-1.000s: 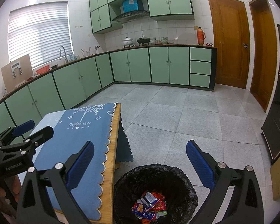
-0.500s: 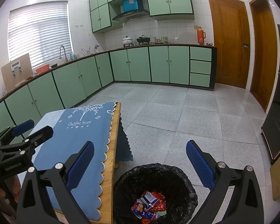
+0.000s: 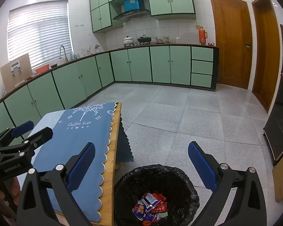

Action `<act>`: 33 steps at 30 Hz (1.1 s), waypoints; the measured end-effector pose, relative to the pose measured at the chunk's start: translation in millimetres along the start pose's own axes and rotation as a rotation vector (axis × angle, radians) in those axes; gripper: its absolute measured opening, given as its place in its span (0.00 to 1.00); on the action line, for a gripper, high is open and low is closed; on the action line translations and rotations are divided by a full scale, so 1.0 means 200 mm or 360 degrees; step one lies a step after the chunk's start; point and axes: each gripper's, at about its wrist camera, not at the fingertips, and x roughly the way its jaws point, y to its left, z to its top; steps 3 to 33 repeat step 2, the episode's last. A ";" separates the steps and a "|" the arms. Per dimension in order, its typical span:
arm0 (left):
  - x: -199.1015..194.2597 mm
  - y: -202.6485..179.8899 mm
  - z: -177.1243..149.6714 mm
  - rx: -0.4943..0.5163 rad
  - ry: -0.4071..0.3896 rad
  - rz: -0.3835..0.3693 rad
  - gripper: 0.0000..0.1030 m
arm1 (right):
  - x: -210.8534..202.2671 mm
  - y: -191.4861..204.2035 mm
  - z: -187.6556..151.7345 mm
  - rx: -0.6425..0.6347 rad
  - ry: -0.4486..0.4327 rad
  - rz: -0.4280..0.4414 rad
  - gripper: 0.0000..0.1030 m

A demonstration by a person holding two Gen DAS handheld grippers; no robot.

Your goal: Collect trash

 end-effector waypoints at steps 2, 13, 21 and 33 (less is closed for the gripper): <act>0.00 0.00 0.00 -0.0001 0.0002 0.0000 0.86 | 0.00 0.00 0.00 -0.0002 0.0001 -0.0001 0.94; 0.00 0.00 0.00 -0.0001 0.0002 0.0000 0.86 | 0.00 0.00 0.00 -0.0002 0.0001 -0.0001 0.94; 0.00 0.00 0.00 -0.0001 0.0002 0.0000 0.86 | 0.00 0.00 0.00 -0.0002 0.0001 -0.0001 0.94; 0.00 0.00 0.00 -0.0001 0.0002 0.0000 0.86 | 0.00 0.00 0.00 -0.0002 0.0001 -0.0001 0.94</act>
